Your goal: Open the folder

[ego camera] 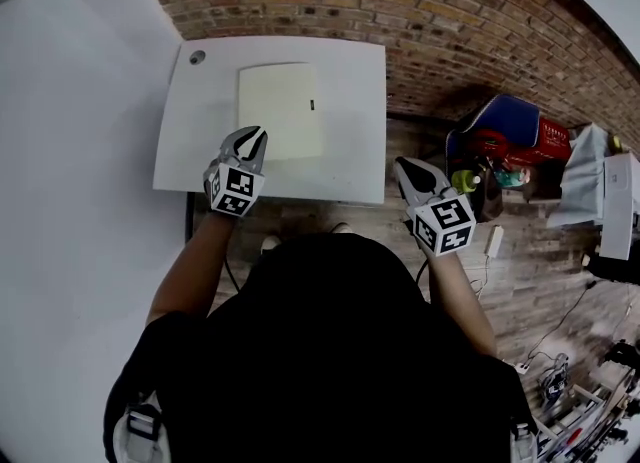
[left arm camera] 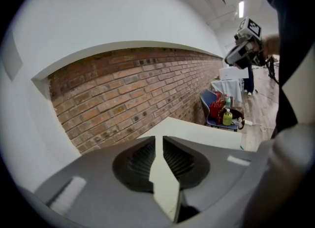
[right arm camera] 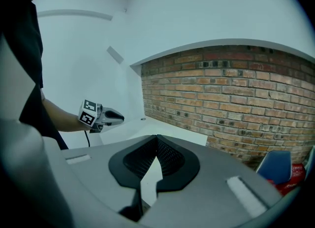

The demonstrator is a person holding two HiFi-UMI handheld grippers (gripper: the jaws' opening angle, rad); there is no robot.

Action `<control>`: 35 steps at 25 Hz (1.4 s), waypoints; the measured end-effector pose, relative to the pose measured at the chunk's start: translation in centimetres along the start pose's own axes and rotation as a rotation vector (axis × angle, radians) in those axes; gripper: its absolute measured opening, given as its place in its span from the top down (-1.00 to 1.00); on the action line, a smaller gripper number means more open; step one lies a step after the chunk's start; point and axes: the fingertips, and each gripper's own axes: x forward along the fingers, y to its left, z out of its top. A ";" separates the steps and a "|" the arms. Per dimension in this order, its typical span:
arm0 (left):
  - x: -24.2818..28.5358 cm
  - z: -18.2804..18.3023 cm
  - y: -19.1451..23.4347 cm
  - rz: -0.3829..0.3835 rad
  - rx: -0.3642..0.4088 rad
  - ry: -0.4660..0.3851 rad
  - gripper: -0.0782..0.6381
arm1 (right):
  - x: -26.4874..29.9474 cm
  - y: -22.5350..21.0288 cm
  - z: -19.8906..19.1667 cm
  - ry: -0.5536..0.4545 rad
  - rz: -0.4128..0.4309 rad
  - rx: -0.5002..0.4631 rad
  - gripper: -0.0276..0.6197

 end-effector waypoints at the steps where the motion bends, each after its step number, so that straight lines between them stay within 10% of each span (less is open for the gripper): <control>1: 0.4 -0.1 -0.2 -0.006 0.006 0.001 0.71 | 0.0 -0.1 -0.1 0.003 -0.003 0.000 0.91; 16: 4.2 1.2 -7.3 -0.185 0.130 -0.097 0.24 | -0.7 -1.5 -2.2 0.036 -0.020 0.032 0.91; 26: 7.9 -2.9 -11.4 -0.295 0.236 0.038 -0.25 | -0.5 -2.1 -3.0 0.050 -0.021 0.045 0.91; 35: 11.1 -5.5 -11.8 -0.249 0.349 0.085 -0.36 | -0.2 -2.5 -3.9 0.075 -0.025 0.053 0.91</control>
